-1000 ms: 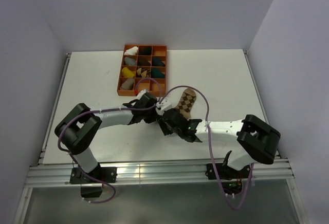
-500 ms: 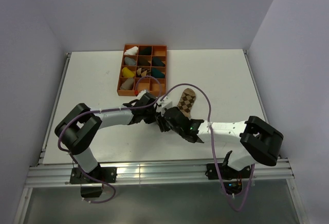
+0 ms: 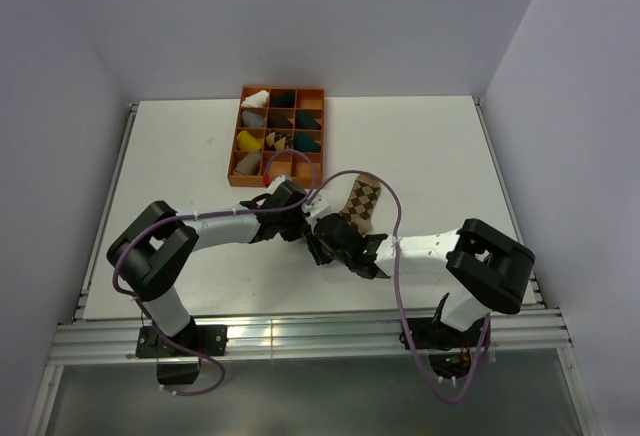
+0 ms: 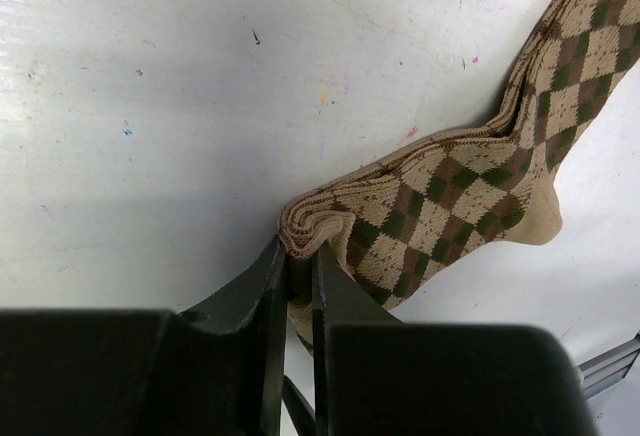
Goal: Roll the socks
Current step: Roll the sock at the center of the board.
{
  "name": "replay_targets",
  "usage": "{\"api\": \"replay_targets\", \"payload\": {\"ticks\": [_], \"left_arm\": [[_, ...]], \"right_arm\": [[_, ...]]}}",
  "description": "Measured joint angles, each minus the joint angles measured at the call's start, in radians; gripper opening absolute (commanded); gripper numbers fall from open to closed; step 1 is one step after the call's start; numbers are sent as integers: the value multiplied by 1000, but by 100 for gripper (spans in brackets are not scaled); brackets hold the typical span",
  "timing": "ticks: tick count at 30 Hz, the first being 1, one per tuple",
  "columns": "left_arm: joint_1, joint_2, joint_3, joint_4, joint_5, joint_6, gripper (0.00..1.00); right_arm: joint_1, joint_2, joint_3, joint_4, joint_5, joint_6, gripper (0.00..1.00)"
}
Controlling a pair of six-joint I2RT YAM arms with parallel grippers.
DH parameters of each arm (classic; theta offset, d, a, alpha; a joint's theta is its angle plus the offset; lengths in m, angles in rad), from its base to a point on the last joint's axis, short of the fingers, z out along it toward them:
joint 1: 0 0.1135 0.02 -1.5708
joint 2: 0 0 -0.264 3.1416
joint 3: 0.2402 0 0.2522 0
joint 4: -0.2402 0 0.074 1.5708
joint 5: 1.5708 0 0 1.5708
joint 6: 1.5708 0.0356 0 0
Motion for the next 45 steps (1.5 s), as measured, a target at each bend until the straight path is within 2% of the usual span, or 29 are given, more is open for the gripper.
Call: {"api": "replay_targets", "payload": {"ticks": [18, 20, 23, 24, 25, 26, 28, 30, 31, 32, 35, 40, 45], "left_arm": [[-1, 0, 3, -3, 9, -2, 0], [-1, 0, 3, -4, 9, -3, 0], [0, -1, 6, -9, 2, -8, 2], [2, -2, 6, -10, 0, -10, 5], [4, -3, 6, -12, -3, -16, 7], [4, -6, 6, -17, -8, -23, 10], [5, -13, 6, -24, -16, -32, 23], [7, -29, -5, -25, -22, -48, 45], [10, -45, -17, -24, -24, -55, 50], [12, -68, -30, -25, -25, -64, 59], [16, -131, -52, -23, -30, -82, 69], [28, -217, -96, 34, -45, -98, 67], [29, -226, -138, 90, -34, -98, 64]], "right_arm": [[-11, 48, 5, -8, 58, 42, 42], [-11, 62, 17, -18, 71, 50, 33], [-14, 80, 41, -39, 83, 58, 13], [-14, 82, 47, -45, 84, 61, 2], [-14, 85, 54, -50, 85, 63, 0], [-15, 87, 57, -53, 84, 68, 0], [-18, 85, 57, -55, 79, 75, 0], [-30, 76, 54, -56, 50, 82, 0], [-40, 70, 48, -54, 33, 87, 0], [-59, 60, 39, -52, 3, 95, 0], [-118, 31, 8, -43, -83, 113, 0], [-250, 6, -52, 29, -333, 146, 0], [-396, 25, -137, 183, -612, 228, 0]]}}
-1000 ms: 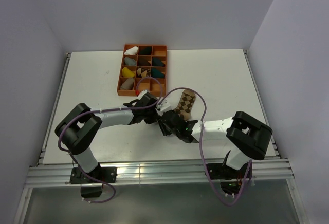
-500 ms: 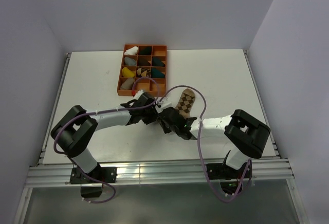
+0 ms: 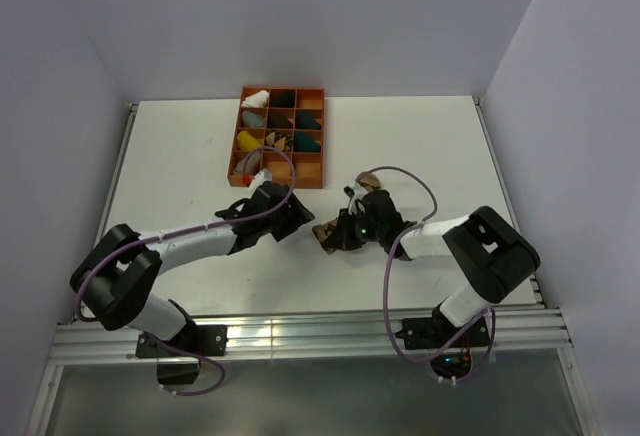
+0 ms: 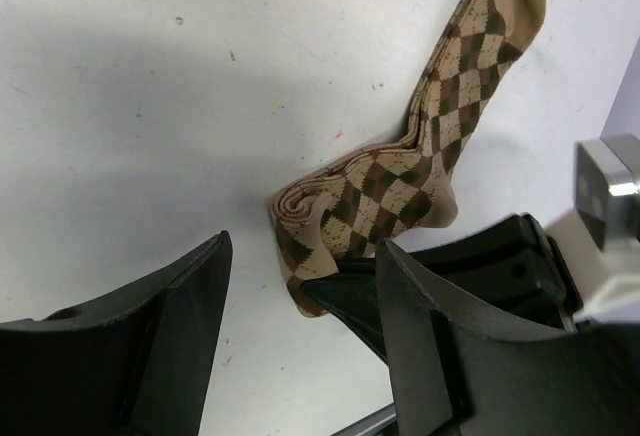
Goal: Roll the socks
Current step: Roll the sock at the center of the board.
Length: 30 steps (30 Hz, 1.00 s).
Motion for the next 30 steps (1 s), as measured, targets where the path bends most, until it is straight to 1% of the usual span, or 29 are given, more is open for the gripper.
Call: {"api": "replay_targets", "payload": {"ticks": [4, 7, 9, 10, 14, 21, 24, 28, 30], "left_arm": [[-4, 16, 0, 30, 17, 1, 62], [-18, 38, 0, 51, 25, 2, 60], [-29, 61, 0, 55, 32, 2, 59], [-33, 74, 0, 57, 37, 2, 57], [-42, 117, 0, 60, 47, 2, 52], [-45, 151, 6, 77, 53, 3, 52], [-47, 174, 17, 90, 58, 4, 50], [-50, 202, 38, 99, 68, 6, 45], [-51, 217, 50, 103, 72, 8, 44]], "right_arm": [[-97, 80, -45, 162, -200, 99, 0], [-150, 142, -72, 273, -302, 169, 0], [-176, 173, -81, 321, -353, 205, 0], [-185, 185, -82, 334, -371, 220, 0], [-205, 207, -81, 352, -403, 245, 0], [-221, 230, -73, 356, -435, 261, 0], [-227, 236, -72, 359, -444, 270, 0], [-232, 236, -72, 355, -447, 271, 0], [-235, 236, -72, 351, -448, 271, 0]]}}
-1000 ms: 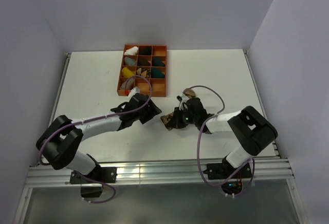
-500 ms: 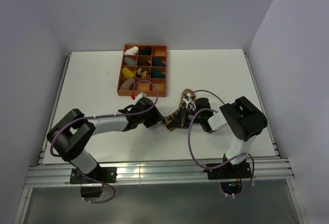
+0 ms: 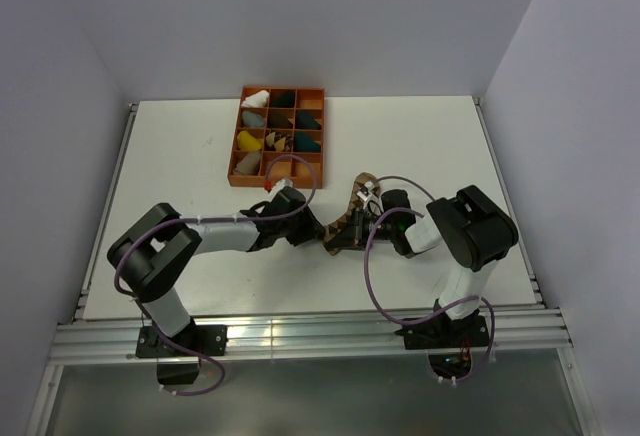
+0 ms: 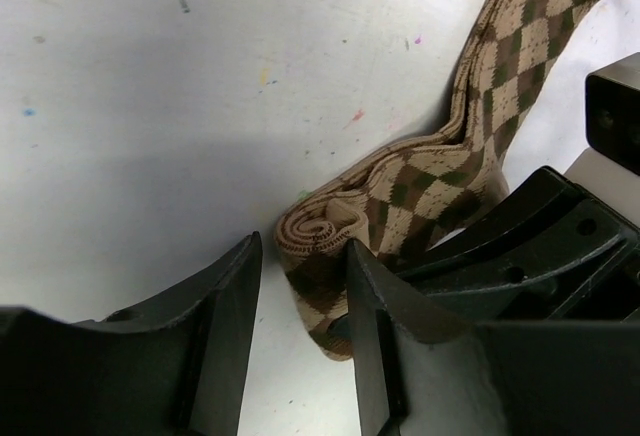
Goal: Roll the socks
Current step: Roll the sock at the center of the board.
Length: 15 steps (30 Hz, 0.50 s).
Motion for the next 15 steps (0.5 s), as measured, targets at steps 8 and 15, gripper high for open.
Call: {"api": "replay_targets", "payload": {"ticks": [8, 15], "left_arm": [[-7, 46, 43, 8, 22, 4, 43], [-10, 68, 65, -8, 23, -5, 19]], "right_arm": [[-3, -1, 7, -21, -3, -1, 1], [-5, -42, 13, -94, 23, -35, 9]]}}
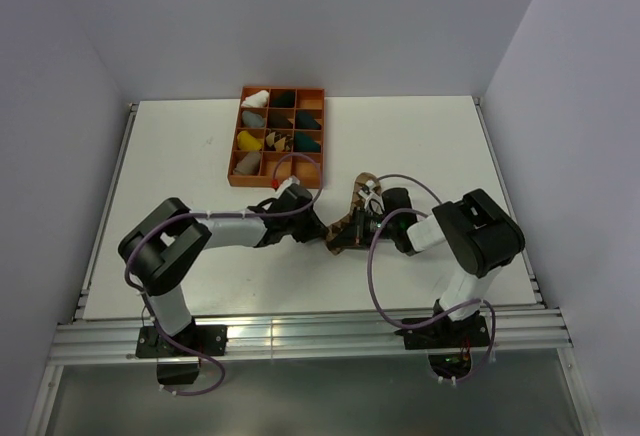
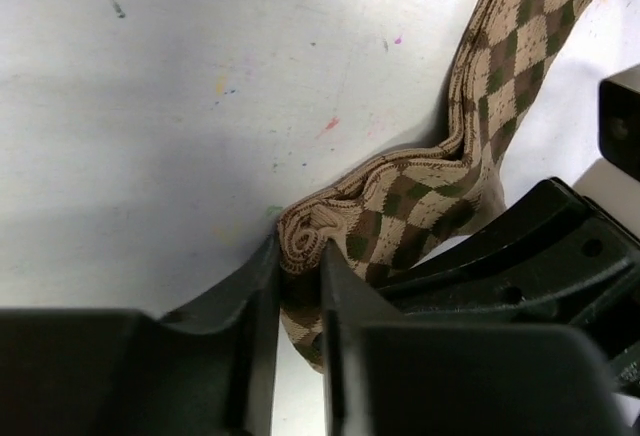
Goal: Roll the socks
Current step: Roll the sock at the center of the board.
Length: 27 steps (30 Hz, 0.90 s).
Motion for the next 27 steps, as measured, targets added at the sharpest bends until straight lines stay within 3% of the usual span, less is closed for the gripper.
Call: {"api": "replay_targets", "payload": {"ticks": [4, 9, 16, 27], "left_arm": [[-5, 15, 29, -20, 0, 0, 0], [-8, 23, 63, -69, -1, 7, 0], [-10, 32, 124, -173, -15, 57, 0], [-10, 54, 216, -323, -39, 139, 0]], "right_arm": [[1, -74, 0, -94, 58, -53, 27], [49, -195, 3, -225, 190, -133, 41], [227, -391, 6, -404, 517, -255, 46], [411, -535, 3, -414, 822, -394, 53]]}}
